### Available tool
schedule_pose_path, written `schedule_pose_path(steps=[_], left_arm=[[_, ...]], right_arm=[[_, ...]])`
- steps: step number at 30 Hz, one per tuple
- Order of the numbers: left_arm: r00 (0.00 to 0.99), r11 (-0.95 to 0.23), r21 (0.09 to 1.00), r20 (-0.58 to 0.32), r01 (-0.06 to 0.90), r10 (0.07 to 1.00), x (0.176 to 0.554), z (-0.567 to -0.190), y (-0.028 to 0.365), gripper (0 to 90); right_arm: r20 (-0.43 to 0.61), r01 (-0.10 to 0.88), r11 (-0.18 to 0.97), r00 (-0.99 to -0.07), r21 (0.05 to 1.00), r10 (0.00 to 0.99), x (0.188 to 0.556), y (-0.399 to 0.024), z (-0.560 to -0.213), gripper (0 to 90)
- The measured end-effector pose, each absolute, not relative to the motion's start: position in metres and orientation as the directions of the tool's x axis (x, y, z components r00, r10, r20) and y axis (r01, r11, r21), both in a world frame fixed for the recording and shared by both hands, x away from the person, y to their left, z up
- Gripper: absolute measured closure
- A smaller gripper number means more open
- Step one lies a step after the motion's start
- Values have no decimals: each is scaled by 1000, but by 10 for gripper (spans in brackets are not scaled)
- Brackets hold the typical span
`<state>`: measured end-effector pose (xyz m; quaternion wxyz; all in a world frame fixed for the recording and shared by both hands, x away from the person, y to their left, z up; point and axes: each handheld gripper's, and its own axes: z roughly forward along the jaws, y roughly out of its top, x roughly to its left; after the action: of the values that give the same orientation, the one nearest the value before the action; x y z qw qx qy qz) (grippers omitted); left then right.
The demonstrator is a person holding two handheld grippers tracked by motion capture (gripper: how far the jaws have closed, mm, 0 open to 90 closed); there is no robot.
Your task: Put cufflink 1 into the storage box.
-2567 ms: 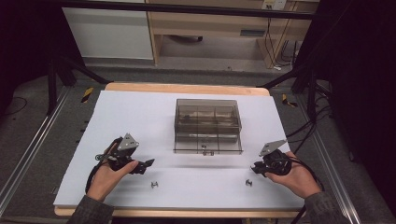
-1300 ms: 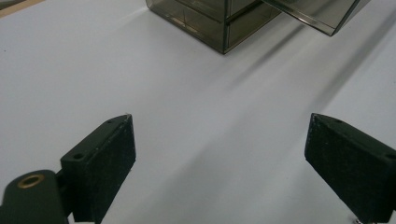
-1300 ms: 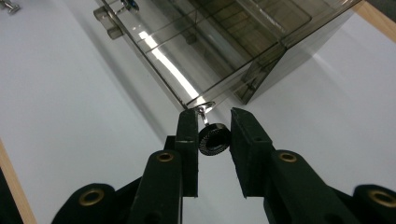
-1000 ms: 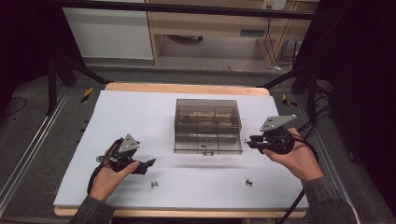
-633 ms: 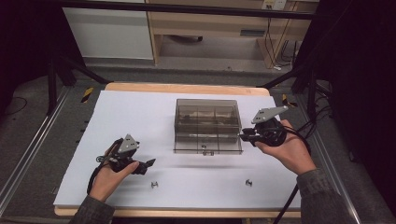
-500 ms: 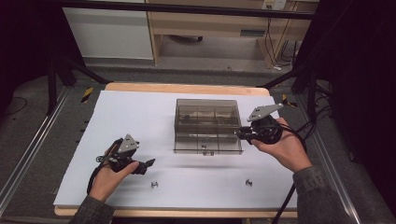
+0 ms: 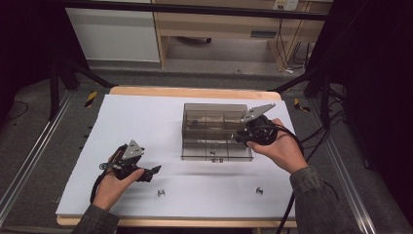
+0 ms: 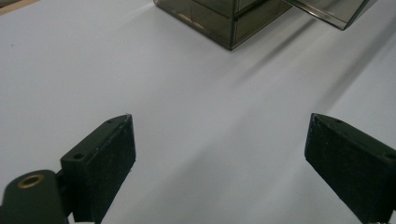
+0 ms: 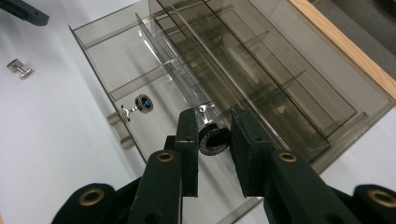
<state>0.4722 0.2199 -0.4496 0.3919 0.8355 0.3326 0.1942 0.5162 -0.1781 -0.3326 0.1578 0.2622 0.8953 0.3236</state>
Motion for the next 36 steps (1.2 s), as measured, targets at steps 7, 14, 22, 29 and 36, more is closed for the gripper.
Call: schedule_pose_path(steps=[7,14,22,29,36], left_arm=[[701,-468,786,62,405,710,472,-450,221,86],[701,-468,786,62,404,710,472,-449,221,86],[701,-465,788,61,404,711,472,-449,222,86],[701,-464,789,61,402,711,472,-448,222,86],[700,-462,790,59,403,712,472,-448,222,86]], right_arm=[[-111,363,668,-824,650,556,521,-164,-337,734],[-107,358,677,-833,643,542,523,-152,-340,734],[-104,354,688,-842,634,529,526,-139,-344,734],[-97,353,693,-849,628,520,529,-130,-348,734],[-93,353,700,-854,621,512,529,-124,-353,734]])
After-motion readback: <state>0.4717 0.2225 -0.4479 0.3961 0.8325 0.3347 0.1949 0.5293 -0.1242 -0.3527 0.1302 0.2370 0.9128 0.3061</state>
